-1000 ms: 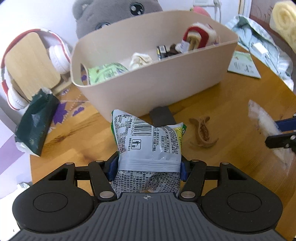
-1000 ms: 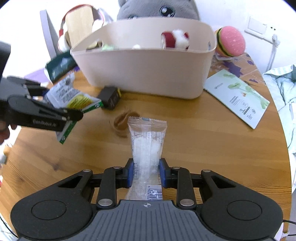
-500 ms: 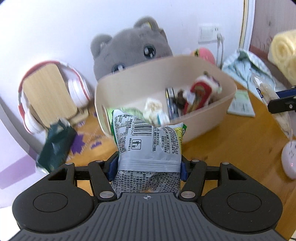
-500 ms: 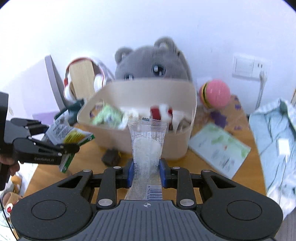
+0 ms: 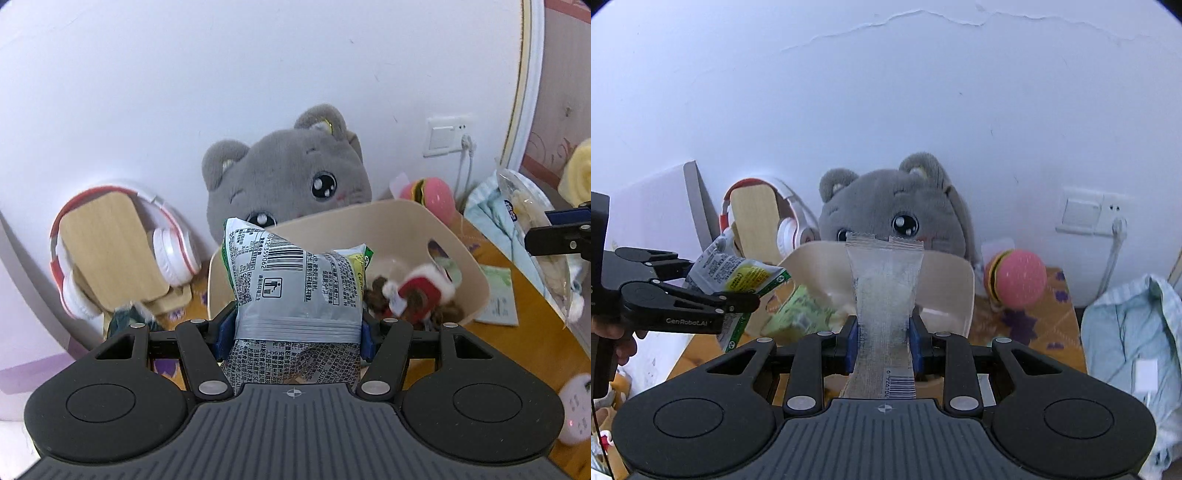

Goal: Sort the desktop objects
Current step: 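Lift the snack bag and rice packet and carry them over the basket, then open both grippers to drop the snack bag and rice packet into the basket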

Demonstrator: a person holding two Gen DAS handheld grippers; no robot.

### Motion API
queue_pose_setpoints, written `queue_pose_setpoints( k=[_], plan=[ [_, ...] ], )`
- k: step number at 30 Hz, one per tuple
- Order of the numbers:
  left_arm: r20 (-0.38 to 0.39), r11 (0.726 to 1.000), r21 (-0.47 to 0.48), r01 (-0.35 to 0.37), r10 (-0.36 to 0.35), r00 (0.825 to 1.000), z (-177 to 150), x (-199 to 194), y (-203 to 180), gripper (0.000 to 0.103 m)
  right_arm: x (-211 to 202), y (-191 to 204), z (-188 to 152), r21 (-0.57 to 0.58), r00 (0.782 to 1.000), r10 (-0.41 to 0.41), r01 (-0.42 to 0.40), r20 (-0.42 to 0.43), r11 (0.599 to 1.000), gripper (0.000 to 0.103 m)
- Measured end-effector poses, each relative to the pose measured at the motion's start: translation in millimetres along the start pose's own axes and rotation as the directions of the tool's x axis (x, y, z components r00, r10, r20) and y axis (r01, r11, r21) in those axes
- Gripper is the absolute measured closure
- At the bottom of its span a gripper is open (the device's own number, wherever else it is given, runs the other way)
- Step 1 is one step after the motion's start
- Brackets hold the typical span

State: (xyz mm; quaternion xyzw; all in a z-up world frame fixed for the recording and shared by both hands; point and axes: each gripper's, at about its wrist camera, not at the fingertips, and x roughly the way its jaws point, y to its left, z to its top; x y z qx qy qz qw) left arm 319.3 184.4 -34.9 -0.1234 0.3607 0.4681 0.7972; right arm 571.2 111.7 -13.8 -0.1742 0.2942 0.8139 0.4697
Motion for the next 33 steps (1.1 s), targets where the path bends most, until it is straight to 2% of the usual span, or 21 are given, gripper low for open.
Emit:
queue_pose_setpoints(
  k=[6, 12, 20, 27, 29, 30, 32, 33],
  plan=[
    [-0.023, 0.997, 0.027, -0.068, 0.069, 0.997, 19, 34, -10, 0.04, 29, -17, 19, -0.004, 1.0, -0.005, 0.005, 0.005, 1.0, 0.077],
    [-0.104, 0.993, 0.02, -0.12, 0.122, 0.987, 23, 78, -13, 0.04, 72, -22, 30, -0.036, 1.0, -0.015, 0.014, -0.027, 0.999, 0.077],
    [-0.198, 0.989, 0.004, -0.146, 0.144, 0.97, 10, 116, -11, 0.039, 132, -24, 25, -0.022, 0.992, -0.02, 0.018, -0.127, 1.0, 0.076],
    [-0.231, 0.988, -0.015, -0.156, 0.148, 0.962, 0, 128, -10, 0.035, 156, -21, 14, -0.048, 0.983, -0.042, 0.034, -0.181, 0.998, 0.075],
    [-0.221, 0.986, -0.015, -0.167, 0.159, 0.962, 0, 127, -11, 0.021, 159, -19, 12, -0.053, 0.981, -0.054, 0.045, -0.186, 0.998, 0.061],
    [-0.214, 0.986, -0.018, -0.168, 0.16, 0.964, -1, 125, -11, 0.018, 159, -18, 11, -0.052, 0.981, -0.057, 0.048, -0.183, 0.997, 0.058],
    [-0.2, 0.987, -0.026, -0.156, 0.148, 0.969, -1, 121, -10, 0.011, 158, -14, 10, -0.062, 0.983, -0.065, 0.055, -0.174, 0.997, 0.043],
    [-0.191, 0.989, -0.033, -0.143, 0.134, 0.972, -1, 118, -9, 0.01, 157, -12, 9, -0.07, 0.983, -0.071, 0.06, -0.169, 0.996, 0.04]
  ],
)
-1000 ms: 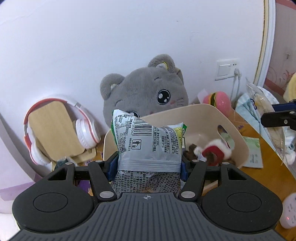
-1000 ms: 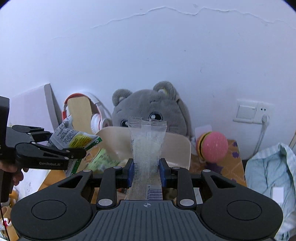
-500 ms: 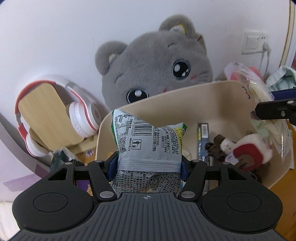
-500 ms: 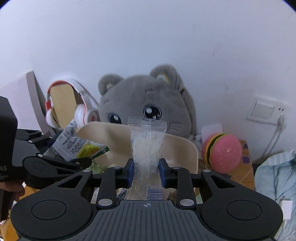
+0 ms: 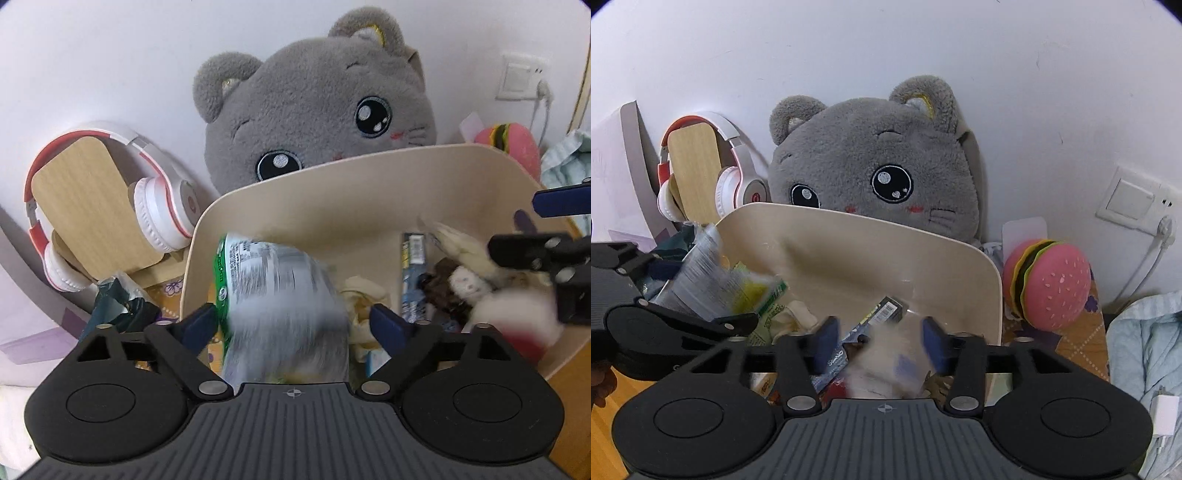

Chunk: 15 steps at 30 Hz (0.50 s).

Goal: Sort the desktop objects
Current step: 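Open both grippers to drop the snack bag and rice packet into the basket, then move the left tool to the black box while the right tool reaches the brown claw clip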

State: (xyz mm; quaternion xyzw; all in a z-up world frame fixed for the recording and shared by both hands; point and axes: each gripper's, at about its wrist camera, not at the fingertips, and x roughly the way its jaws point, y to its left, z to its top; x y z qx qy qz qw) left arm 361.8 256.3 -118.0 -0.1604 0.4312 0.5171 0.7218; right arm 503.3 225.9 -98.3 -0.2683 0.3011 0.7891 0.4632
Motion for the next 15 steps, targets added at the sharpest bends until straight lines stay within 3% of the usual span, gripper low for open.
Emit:
queue_pose_setpoints(
  k=[5, 15],
  plan=[
    [0.036, 0.998, -0.033, 0.049, -0.047, 0.998, -1, -14, 8, 0.007, -9, 7, 1, -0.009, 1.0, -0.013, 0.013, 0.019, 1.0, 0.027],
    [0.104, 0.997, -0.015, 0.072, -0.07, 0.992, -12, -46, 23, 0.007, -36, 19, -10, 0.001, 0.997, -0.034, 0.034, 0.074, 0.999, 0.02]
  ],
)
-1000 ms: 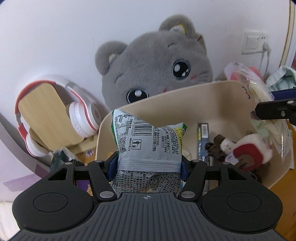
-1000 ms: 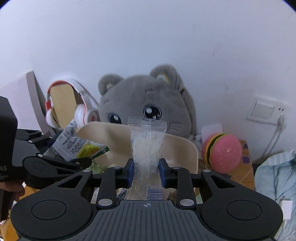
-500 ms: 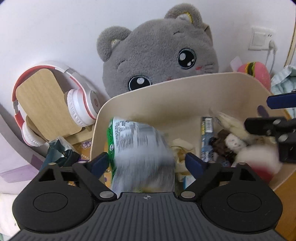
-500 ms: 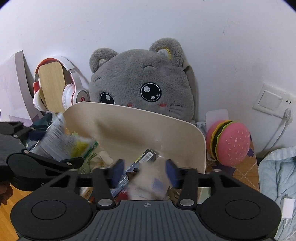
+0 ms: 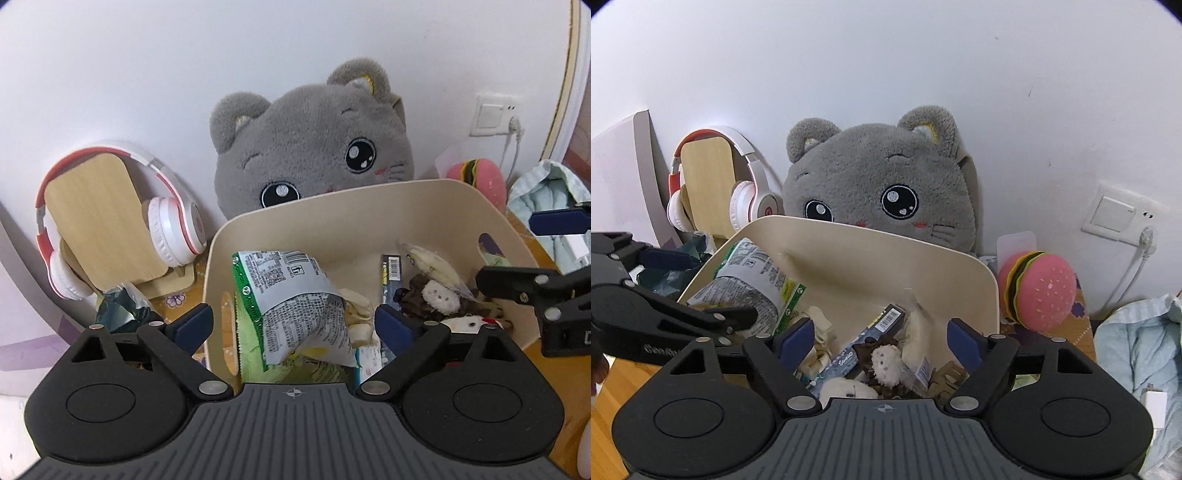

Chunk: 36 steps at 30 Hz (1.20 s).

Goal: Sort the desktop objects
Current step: 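Move the left tool to the black box while the right tool reaches the brown claw clip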

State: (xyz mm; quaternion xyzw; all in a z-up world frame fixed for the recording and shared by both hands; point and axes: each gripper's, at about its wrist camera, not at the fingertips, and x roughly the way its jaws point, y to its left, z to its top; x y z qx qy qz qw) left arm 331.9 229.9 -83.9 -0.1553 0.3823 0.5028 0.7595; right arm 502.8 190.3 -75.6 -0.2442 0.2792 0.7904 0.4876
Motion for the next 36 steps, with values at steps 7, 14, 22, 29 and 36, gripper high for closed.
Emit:
queue_pose_setpoints(
  k=[7, 14, 22, 29, 36],
  plan=[
    [0.068, 1.0, 0.019, 0.007, -0.008, 0.998, -19, -33, 9, 0.007, -31, 7, -24, 0.038, 0.998, -0.006, 0.004, 0.055, 0.999, 0.011],
    [0.06, 0.997, 0.061, 0.039, -0.043, 0.997, -49, -51, 5, 0.007, -47, 19, -63, 0.089, 0.999, -0.003, -0.001, 0.04, 0.996, 0.004],
    [-0.018, 0.991, 0.125, 0.057, -0.056, 0.998, -83, -34, -13, 0.007, -21, 35, -113, 0.134, 0.995, -0.003, 0.016, -0.096, 0.991, 0.003],
    [-0.1, 0.996, 0.071, 0.062, -0.055, 0.993, -95, -7, -14, 0.007, 10, 57, -143, 0.109, 0.984, 0.015, 0.005, -0.18, 0.994, 0.003],
    [-0.143, 0.996, 0.014, 0.083, -0.08, 0.987, -97, 16, -15, 0.007, 40, 73, -152, 0.088, 0.978, 0.012, 0.006, -0.208, 0.996, 0.003]
  ],
)
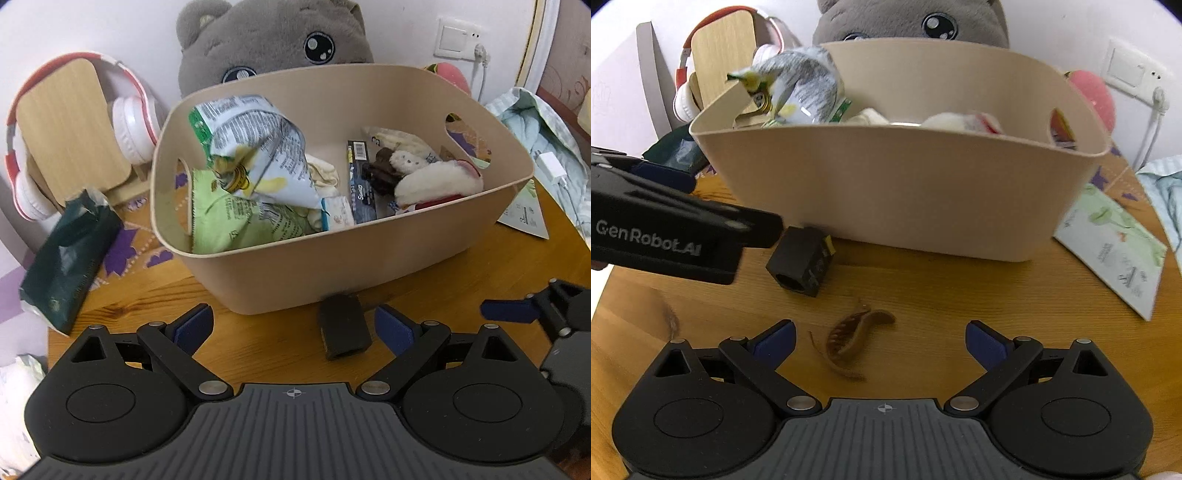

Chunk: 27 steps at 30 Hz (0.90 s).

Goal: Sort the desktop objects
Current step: 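Move the left tool to the black box while the right tool reaches the brown claw clip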

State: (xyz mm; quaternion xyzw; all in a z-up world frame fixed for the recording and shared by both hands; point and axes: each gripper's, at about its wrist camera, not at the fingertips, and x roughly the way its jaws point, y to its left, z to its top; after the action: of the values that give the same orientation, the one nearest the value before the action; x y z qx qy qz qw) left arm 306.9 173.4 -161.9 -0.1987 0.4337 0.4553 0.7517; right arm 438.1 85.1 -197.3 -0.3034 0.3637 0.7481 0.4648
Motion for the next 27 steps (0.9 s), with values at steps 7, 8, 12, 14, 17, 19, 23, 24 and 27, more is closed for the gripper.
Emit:
queue_pose_setpoints(
  k=[7, 8, 12, 14, 17, 19, 23, 24, 27],
  plan=[
    [-0.043, 1.0, -0.013, 0.007, -0.007, 0.999, 3, 31, -5, 0.007, 26, 0, -2, 0.011, 0.998, -0.056, 0.057, -0.04, 0.998, 0.003],
    [-0.047, 1.0, -0.016, 0.007, -0.008, 0.999, 2, 34, -5, 0.007, 26, -2, -3, 0.013, 0.997, -0.074, 0.074, -0.032, 0.997, 0.003],
    [-0.074, 1.0, -0.019, -0.006, 0.004, 0.997, 1, 48, -7, 0.007, 26, -13, -6, 0.015, 0.994, -0.107, 0.107, -0.03, 0.994, 0.003],
    [-0.085, 1.0, -0.02, -0.012, 0.01, 0.996, -1, 52, -6, 0.007, 25, -21, -7, 0.036, 0.993, -0.116, 0.116, -0.026, 0.993, 0.003],
    [-0.096, 0.999, -0.031, -0.016, 0.013, 0.995, -3, 56, -2, 0.007, 25, -32, -7, 0.054, 0.993, -0.12, 0.121, -0.022, 0.991, 0.004],
    [-0.101, 0.999, -0.031, -0.014, 0.011, 0.995, -4, 57, -1, 0.007, 24, -36, -6, 0.052, 0.993, -0.118, 0.119, -0.018, 0.992, 0.007],
    [-0.121, 0.999, -0.032, -0.011, 0.007, 0.993, -8, 62, -1, 0.007, 22, -43, -6, 0.051, 0.996, -0.086, 0.086, -0.006, 0.995, 0.014],
    [-0.127, 0.999, -0.033, -0.015, 0.011, 0.992, -10, 64, -1, 0.007, 21, -43, -5, 0.049, 0.997, -0.079, 0.079, -0.005, 0.996, 0.015],
    [-0.116, 0.999, -0.045, -0.018, 0.012, 0.993, -12, 64, -2, 0.008, 20, -42, -6, 0.037, 0.998, -0.057, 0.057, -0.003, 0.998, 0.019]
  ],
)
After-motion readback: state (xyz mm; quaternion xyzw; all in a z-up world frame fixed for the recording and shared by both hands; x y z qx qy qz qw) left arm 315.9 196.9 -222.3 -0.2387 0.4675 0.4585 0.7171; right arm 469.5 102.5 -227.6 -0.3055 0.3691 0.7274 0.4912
